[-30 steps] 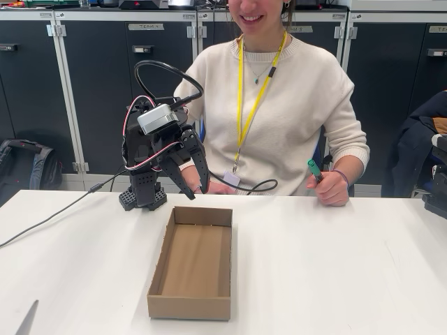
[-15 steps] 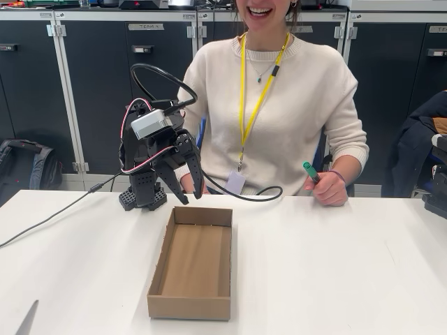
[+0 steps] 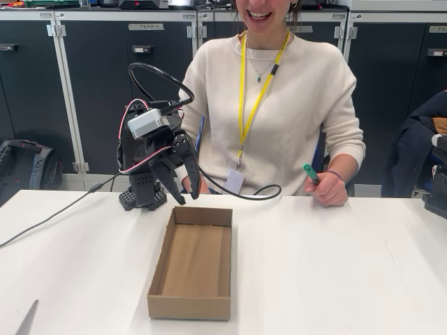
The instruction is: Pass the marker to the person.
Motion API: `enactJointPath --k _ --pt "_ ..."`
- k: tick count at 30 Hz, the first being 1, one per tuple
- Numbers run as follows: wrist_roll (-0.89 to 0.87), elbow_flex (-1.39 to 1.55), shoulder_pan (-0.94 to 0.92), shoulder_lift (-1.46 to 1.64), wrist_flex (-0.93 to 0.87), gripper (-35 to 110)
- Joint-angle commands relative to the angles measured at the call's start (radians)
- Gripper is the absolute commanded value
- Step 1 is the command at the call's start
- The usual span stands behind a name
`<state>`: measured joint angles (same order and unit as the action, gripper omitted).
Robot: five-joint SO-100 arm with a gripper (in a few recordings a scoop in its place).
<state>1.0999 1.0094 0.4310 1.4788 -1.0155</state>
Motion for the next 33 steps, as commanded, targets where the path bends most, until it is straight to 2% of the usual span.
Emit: enactJointPath --k 1,33 --pt "0.003 -0.003 0.005 0.092 0.009 8" --pt "0.028 0.035 -0.009 0.124 0.012 8"
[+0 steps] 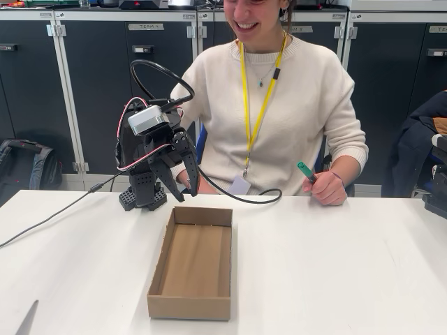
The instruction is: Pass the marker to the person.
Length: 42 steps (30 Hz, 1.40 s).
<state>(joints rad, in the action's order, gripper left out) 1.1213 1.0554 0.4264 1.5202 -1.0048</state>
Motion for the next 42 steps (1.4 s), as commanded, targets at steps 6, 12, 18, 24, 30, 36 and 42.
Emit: enactJointPath --k 6,12,18,24,30,36,42 --pt "0.015 -0.014 -0.014 0.083 -0.003 8" --pt "0.011 -0.008 -0.014 0.083 -0.006 8" --pt "0.011 -0.006 -0.011 0.086 -0.012 8" --pt "0.011 -0.009 -0.011 0.087 -0.011 8" --pt "0.011 -0.009 -0.012 0.089 -0.005 8" --pt "0.015 -0.006 -0.015 0.089 -0.003 8" --pt "0.015 -0.006 -0.014 0.092 -0.008 8"
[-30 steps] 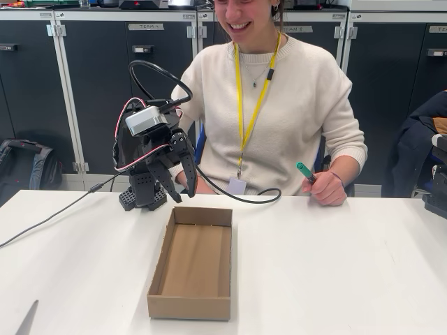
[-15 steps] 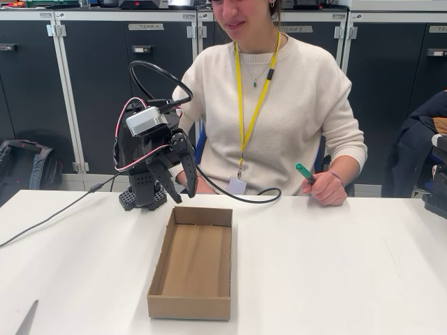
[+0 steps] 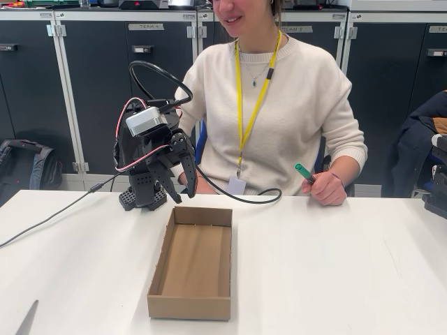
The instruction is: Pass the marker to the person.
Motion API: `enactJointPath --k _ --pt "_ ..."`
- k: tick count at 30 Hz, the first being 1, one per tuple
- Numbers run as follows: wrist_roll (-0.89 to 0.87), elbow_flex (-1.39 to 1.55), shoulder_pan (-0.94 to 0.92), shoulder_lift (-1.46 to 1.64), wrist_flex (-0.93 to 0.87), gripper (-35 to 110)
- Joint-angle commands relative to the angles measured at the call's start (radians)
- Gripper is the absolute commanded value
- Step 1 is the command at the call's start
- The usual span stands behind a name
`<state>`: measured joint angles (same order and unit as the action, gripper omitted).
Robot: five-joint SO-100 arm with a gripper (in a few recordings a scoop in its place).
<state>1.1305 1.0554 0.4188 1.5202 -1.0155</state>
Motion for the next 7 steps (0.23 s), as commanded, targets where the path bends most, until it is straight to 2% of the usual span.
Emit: enactJointPath --k 1,7 --pt "0.006 -0.006 -0.006 0.092 0.003 8" --pt "0.006 -0.011 -0.005 0.094 0.0 8"
